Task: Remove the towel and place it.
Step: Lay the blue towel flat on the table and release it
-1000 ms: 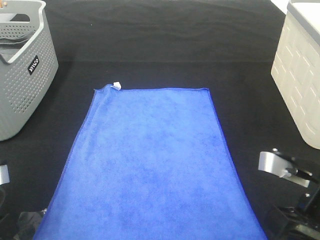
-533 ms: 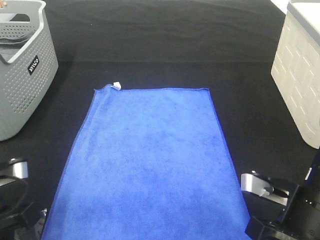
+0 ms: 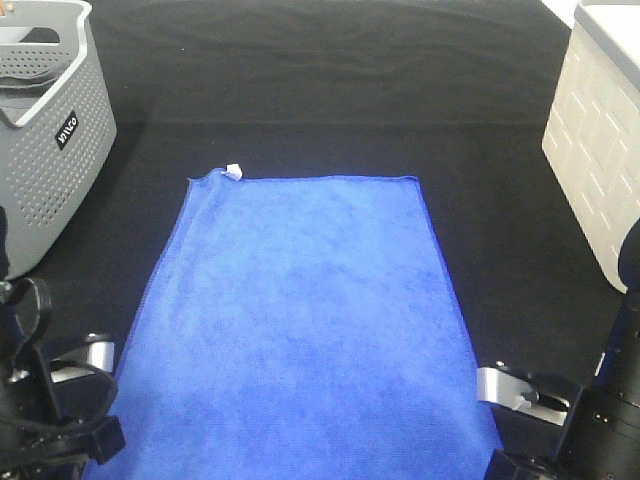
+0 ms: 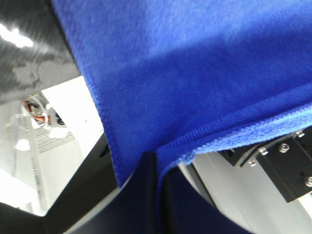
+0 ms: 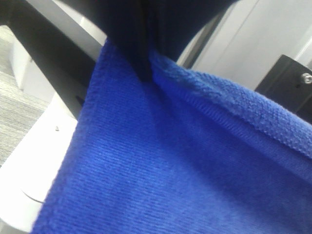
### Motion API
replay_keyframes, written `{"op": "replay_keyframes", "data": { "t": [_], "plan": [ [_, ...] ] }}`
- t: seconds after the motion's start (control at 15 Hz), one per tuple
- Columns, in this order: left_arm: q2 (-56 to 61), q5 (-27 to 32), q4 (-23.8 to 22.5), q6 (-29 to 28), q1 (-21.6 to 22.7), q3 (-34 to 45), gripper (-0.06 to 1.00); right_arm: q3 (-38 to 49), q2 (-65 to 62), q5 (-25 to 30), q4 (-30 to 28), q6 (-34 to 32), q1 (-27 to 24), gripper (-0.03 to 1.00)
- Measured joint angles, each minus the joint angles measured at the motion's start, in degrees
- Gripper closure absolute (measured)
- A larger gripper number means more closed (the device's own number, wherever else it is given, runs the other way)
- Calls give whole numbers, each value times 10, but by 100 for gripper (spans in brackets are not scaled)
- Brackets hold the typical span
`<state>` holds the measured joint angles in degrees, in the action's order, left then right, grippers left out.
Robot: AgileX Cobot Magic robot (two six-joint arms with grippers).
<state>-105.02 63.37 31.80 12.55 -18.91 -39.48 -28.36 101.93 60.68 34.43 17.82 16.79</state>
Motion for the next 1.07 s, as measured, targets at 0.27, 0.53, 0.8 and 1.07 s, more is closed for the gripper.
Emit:
{"op": "replay_keyframes", "data": {
  "t": [0.27,0.53,0.8,1.07],
  "plan": [
    [-7,2,-7,1,-21,-1,94,0,1,-2,-4,5,-1,94],
    [-8,15,-32,-1,-21,-3,87,3,0,3,-21,9,-1,84],
    [-11,45,-49,-3,-21,-3,49,3,-36,1,-40,9,-1,65],
    [-11,53,-49,-5,-21,-3,30,3,-70,-6,-50,8,-2,36]
  ]
}}
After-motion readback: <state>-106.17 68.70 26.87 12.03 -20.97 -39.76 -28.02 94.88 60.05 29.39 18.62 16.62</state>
